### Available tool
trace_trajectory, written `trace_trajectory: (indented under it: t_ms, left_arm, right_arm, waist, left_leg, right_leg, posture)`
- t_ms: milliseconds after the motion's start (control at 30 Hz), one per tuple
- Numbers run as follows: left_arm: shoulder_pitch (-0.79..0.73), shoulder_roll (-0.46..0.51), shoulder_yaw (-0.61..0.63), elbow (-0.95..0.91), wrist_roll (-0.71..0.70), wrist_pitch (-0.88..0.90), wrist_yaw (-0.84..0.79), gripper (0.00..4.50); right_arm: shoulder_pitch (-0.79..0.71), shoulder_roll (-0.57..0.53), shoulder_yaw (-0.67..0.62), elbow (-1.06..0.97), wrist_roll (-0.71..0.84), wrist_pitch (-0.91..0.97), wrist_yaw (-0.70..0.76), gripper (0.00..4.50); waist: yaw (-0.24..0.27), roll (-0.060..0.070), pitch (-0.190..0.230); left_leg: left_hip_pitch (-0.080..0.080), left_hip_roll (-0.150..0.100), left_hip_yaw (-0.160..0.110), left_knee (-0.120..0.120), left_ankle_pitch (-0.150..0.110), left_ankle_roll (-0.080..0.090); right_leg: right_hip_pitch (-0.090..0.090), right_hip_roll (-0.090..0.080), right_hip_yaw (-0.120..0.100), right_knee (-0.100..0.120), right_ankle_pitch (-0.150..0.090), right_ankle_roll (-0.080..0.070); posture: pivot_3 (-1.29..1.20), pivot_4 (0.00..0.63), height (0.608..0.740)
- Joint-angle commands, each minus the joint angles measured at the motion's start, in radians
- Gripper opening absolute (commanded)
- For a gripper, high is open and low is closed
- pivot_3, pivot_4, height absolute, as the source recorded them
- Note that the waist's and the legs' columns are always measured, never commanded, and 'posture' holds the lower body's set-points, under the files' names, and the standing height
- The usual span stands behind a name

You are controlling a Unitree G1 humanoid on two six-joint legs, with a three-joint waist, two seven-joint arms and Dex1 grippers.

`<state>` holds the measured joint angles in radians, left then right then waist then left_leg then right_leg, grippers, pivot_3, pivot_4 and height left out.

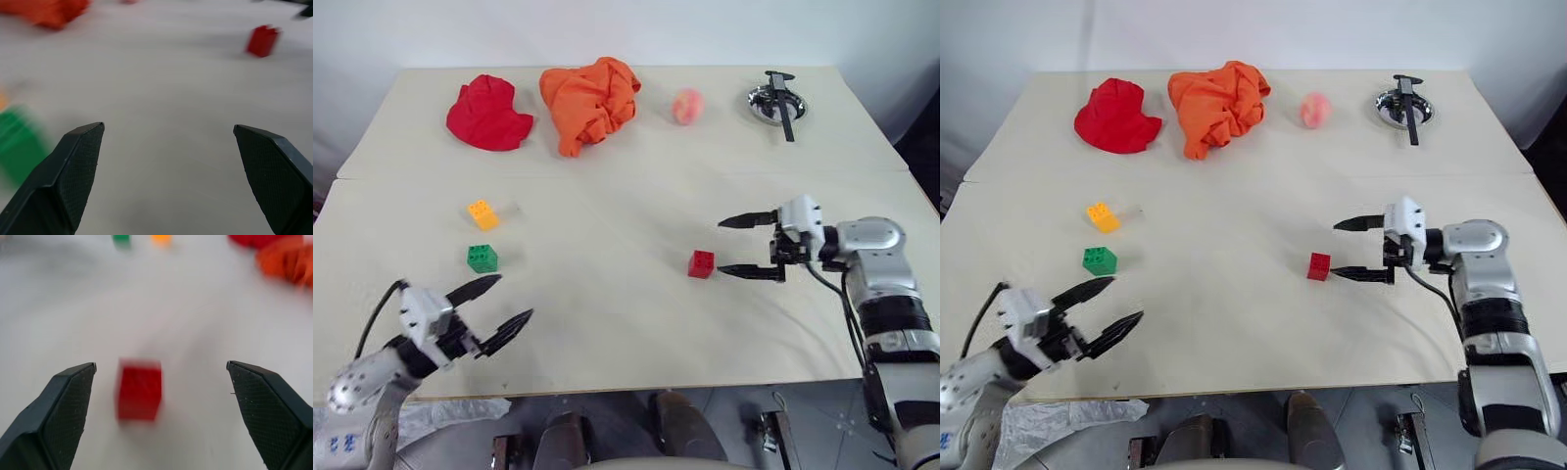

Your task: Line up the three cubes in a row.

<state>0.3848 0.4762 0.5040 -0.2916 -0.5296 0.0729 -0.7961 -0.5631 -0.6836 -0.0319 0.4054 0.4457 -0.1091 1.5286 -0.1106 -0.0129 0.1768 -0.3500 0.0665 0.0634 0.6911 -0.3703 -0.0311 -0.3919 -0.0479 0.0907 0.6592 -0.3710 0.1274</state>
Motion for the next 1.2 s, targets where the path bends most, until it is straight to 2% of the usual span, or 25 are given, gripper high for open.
trace_trajectory:
  t_ms: [33,200,300,400,633,800,1000,1100,1200]
  left_arm:
    - [0.077,-0.082,0.145,-0.005,-0.053,-0.041,0.107,4.5]
    - [0.129,-0.174,0.193,0.011,-0.05,-0.068,0.179,4.5]
    - [0.132,-0.21,0.154,-0.033,-0.025,-0.073,0.221,4.5]
    - [0.095,-0.208,0.098,-0.107,-0.007,-0.036,0.279,4.5]
    - [-0.129,-0.202,-0.055,-0.243,0.093,0.23,0.6,4.5]
    - [-0.298,-0.234,-0.154,-0.191,0.192,0.38,0.778,4.5]
    - [-0.401,-0.249,-0.224,-0.118,0.221,0.44,0.796,4.5]
    - [-0.413,-0.245,-0.228,-0.113,0.237,0.452,0.805,3.88]
    - [-0.423,-0.231,-0.235,-0.096,0.231,0.438,0.772,2.88]
  right_arm:
    - [0.1,0.039,-0.049,-0.227,0.13,0.093,-0.046,4.49]
    - [0.181,0.098,-0.044,-0.368,0.17,0.193,-0.16,4.49]
    - [0.218,0.139,-0.04,-0.419,0.165,0.186,-0.208,4.49]
    - [0.247,0.132,-0.046,-0.431,0.148,0.17,-0.209,4.49]
    - [0.276,0.08,-0.058,-0.45,0.168,0.216,-0.186,4.49]
    - [0.302,0.075,-0.061,-0.492,0.173,0.235,-0.193,4.49]
    - [0.33,0.076,-0.068,-0.531,0.171,0.242,-0.211,4.49]
    - [0.348,0.069,-0.081,-0.538,0.167,0.236,-0.218,4.5]
    - [0.364,0.068,-0.09,-0.541,0.161,0.226,-0.227,4.5]
  waist:
    - [0.006,-0.001,0.0]
    - [0.026,-0.001,0.0]
    - [0.036,-0.003,0.0]
    - [0.051,-0.004,0.0]
    - [0.056,-0.004,0.0]
    - [0.052,-0.004,0.0]
    - [0.055,-0.004,0.0]
    - [0.057,-0.004,0.0]
    - [0.057,-0.004,0.0]
  left_leg:
    - [-0.001,0.0,-0.001,0.0,0.0,0.0]
    - [-0.001,-0.002,-0.001,0.001,-0.002,0.004]
    - [-0.001,-0.003,-0.001,0.001,-0.002,0.004]
    - [-0.002,-0.003,-0.002,0.001,-0.002,0.003]
    - [-0.002,-0.004,0.0,0.002,-0.001,0.002]
    - [-0.001,-0.003,0.001,0.002,-0.001,0.002]
    - [-0.001,-0.003,0.001,0.003,0.0,0.001]
    - [-0.001,-0.003,0.001,0.004,0.0,0.001]
    - [-0.001,-0.003,0.001,0.004,0.0,0.001]
  right_leg:
    - [0.0,0.0,0.0,0.0,0.0,0.0]
    - [0.001,0.0,-0.001,0.0,0.001,0.001]
    - [0.001,0.0,-0.002,-0.001,0.001,0.001]
    - [0.001,0.0,-0.002,-0.002,0.001,0.001]
    - [0.0,0.001,-0.003,-0.002,0.002,0.002]
    - [-0.001,0.002,-0.004,-0.001,0.002,0.002]
    - [-0.001,0.002,-0.004,0.0,0.002,0.002]
    - [-0.001,0.002,-0.004,0.0,0.002,0.002]
    - [-0.001,0.002,-0.004,0.0,0.002,0.002]
  posture:
    - [0.0,0.15,0.74]
    - [0.0,0.15,0.74]
    - [0.0,0.15,0.74]
    - [0.0,0.15,0.74]
    - [0.0,0.15,0.74]
    - [0.0,0.15,0.74]
    - [0.0,0.15,0.74]
    - [0.0,0.15,0.74]
    - [0.0,0.15,0.74]
